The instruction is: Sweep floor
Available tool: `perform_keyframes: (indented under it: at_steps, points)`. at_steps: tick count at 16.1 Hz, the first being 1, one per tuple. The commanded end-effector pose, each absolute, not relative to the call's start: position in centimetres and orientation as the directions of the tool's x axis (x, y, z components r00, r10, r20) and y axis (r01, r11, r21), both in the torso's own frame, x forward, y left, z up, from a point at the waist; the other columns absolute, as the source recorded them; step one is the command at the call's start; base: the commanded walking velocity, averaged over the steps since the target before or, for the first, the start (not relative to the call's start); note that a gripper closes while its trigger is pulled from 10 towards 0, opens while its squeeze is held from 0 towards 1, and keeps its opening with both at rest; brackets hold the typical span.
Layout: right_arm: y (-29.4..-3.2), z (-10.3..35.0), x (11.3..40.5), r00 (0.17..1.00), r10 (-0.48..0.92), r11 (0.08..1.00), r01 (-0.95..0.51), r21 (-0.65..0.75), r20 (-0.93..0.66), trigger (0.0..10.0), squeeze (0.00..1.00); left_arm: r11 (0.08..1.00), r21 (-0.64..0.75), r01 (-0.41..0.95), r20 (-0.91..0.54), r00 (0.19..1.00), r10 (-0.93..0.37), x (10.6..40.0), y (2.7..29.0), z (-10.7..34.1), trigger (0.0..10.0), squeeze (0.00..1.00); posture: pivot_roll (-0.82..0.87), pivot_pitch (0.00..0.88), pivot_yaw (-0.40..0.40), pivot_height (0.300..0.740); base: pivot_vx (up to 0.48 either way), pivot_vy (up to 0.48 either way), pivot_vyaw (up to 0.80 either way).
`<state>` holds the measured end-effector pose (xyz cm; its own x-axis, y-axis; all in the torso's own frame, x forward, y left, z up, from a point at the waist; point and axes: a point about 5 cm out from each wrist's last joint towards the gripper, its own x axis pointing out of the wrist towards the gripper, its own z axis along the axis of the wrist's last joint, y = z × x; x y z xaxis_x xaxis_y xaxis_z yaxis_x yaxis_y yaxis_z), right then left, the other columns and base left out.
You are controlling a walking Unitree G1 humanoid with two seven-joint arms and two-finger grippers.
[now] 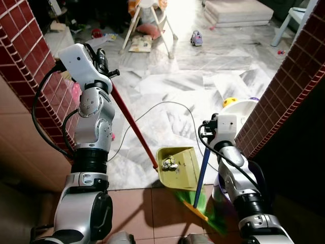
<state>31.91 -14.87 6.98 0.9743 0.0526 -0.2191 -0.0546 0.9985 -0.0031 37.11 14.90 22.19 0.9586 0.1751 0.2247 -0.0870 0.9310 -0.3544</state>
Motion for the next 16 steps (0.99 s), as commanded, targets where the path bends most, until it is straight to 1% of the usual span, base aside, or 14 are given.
perform_keyframes:
  at_steps: [1, 6, 10, 13, 16]
  points:
    - [-15.1, 1.6, 29.0, 0.885, 0.039, 0.998, -0.010, 0.065, -0.463, 10.0, 0.00, 0.923, -0.381, -0.063, 0.294, 0.938, 0.185, 37.0, 15.0, 24.4, 10.0, 0.00, -0.13, 0.000, 0.072, 0.740, -0.274, 0.000, 0.00]
    - [-15.4, 2.5, 29.5, 0.914, 0.027, 0.998, -0.003, 0.060, -0.404, 10.0, 0.00, 0.923, -0.378, -0.064, 0.281, 0.943, 0.180, 37.1, 15.0, 24.1, 10.0, 0.00, -0.13, 0.000, 0.071, 0.740, -0.277, 0.000, 0.00]
    - [-15.6, 2.9, 29.6, 0.924, 0.023, 0.998, -0.001, 0.057, -0.382, 10.0, 0.00, 0.928, -0.367, -0.072, 0.247, 0.954, 0.172, 36.9, 14.9, 23.1, 10.0, 0.00, -0.12, 0.000, 0.074, 0.740, -0.285, 0.000, 0.00]
    - [-16.3, 3.1, 29.5, 0.933, 0.019, 0.999, 0.000, 0.052, -0.360, 10.0, 0.00, 0.941, -0.330, -0.074, 0.220, 0.964, 0.153, 36.4, 14.9, 21.7, 10.0, 0.00, -0.12, 0.000, 0.074, 0.740, -0.273, 0.000, 0.00]
    - [-17.2, 3.4, 29.3, 0.948, 0.001, 0.998, 0.018, 0.057, -0.320, 10.0, 0.00, 0.953, -0.294, -0.078, 0.195, 0.971, 0.139, 35.7, 15.2, 20.2, 10.0, 0.00, -0.12, 0.000, 0.070, 0.740, 0.000, 0.000, 0.00]
